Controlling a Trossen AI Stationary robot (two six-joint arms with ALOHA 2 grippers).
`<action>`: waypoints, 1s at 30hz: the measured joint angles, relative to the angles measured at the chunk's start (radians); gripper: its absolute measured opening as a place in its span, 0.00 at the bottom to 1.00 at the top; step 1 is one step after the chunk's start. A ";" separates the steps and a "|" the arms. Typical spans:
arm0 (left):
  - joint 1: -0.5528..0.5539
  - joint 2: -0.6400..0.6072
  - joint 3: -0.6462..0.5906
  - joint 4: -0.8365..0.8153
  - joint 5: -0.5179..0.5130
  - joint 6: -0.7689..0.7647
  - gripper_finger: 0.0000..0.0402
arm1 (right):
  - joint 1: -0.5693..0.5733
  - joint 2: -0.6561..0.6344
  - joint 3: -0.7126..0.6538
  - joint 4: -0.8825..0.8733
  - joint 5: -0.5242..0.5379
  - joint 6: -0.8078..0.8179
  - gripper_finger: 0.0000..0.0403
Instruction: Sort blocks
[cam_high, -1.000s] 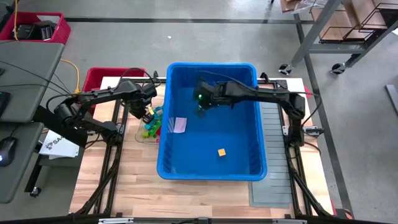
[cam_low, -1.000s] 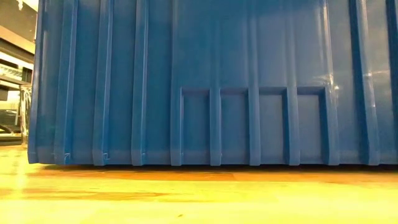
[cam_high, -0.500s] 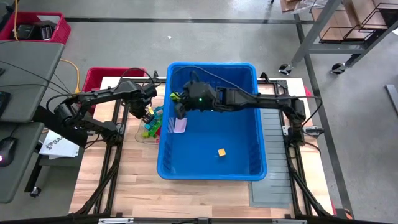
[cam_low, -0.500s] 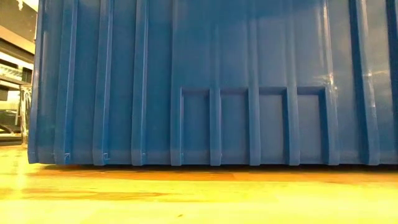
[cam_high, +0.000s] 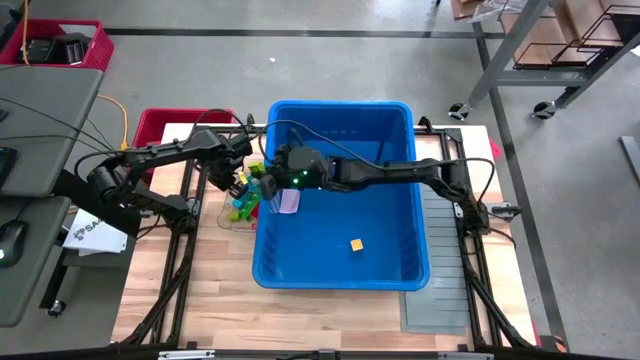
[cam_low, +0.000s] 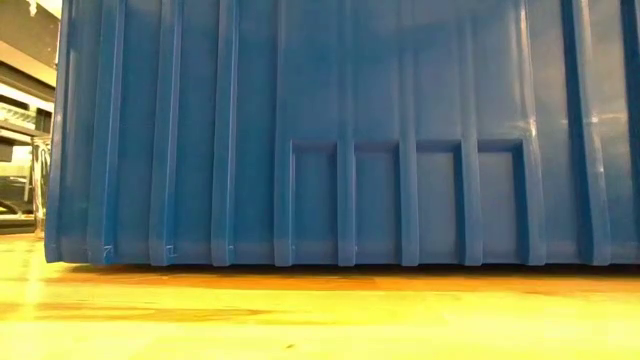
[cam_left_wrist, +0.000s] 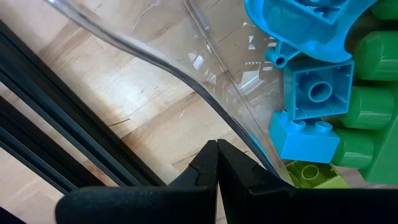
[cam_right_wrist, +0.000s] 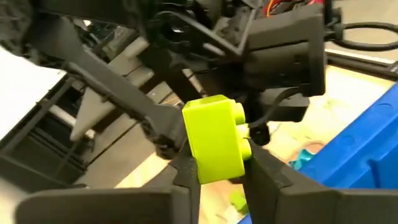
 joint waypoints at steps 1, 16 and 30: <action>0.000 0.000 0.000 0.000 0.000 0.000 0.00 | -0.003 0.008 0.000 0.003 0.002 -0.004 0.23; 0.001 0.000 0.000 0.001 0.002 -0.001 0.00 | -0.051 -0.028 0.068 -0.064 0.028 -0.205 0.76; 0.000 0.000 0.000 0.004 0.000 -0.001 0.00 | -0.133 0.010 0.248 -1.053 0.161 -0.207 0.76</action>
